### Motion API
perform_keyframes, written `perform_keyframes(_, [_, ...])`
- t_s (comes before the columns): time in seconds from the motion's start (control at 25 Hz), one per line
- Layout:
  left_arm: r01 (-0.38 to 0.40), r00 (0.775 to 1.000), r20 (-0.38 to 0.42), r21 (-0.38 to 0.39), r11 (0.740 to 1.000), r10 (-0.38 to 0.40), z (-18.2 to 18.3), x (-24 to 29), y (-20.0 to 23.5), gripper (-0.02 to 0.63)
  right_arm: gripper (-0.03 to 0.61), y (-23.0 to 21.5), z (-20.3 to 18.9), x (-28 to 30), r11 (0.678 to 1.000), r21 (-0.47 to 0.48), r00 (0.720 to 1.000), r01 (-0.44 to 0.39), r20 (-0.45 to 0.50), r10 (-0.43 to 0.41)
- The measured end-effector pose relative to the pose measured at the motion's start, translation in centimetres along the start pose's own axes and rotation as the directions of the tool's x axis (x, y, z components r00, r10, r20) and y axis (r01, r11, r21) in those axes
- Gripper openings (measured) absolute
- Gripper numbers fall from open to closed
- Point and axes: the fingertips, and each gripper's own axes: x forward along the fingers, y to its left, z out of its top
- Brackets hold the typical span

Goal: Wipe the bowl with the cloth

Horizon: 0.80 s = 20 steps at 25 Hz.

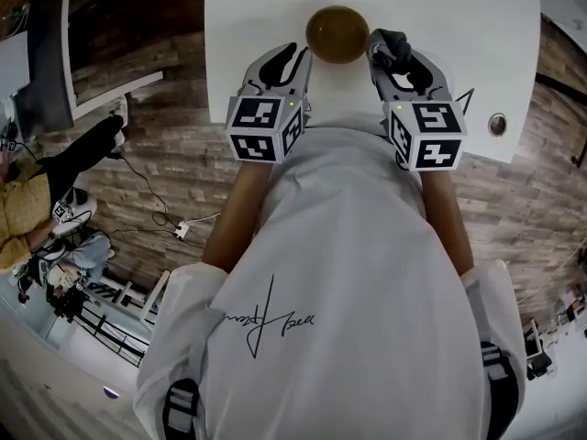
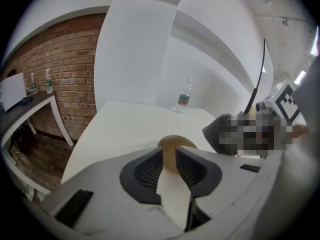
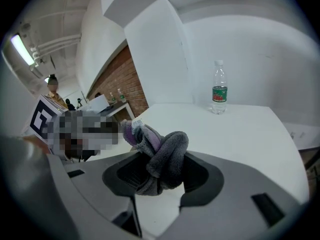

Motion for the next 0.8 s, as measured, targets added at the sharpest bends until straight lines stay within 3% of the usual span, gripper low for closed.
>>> perform_keyframes(0.8, [0.023,0.995,-0.097,-0.018,1.000,-0.025,-2.1,3.7,1.8,0.091,0.178,0.4,-1.9,2.5,1.000,-0.015,0.995,-0.003,-0.102,0.002])
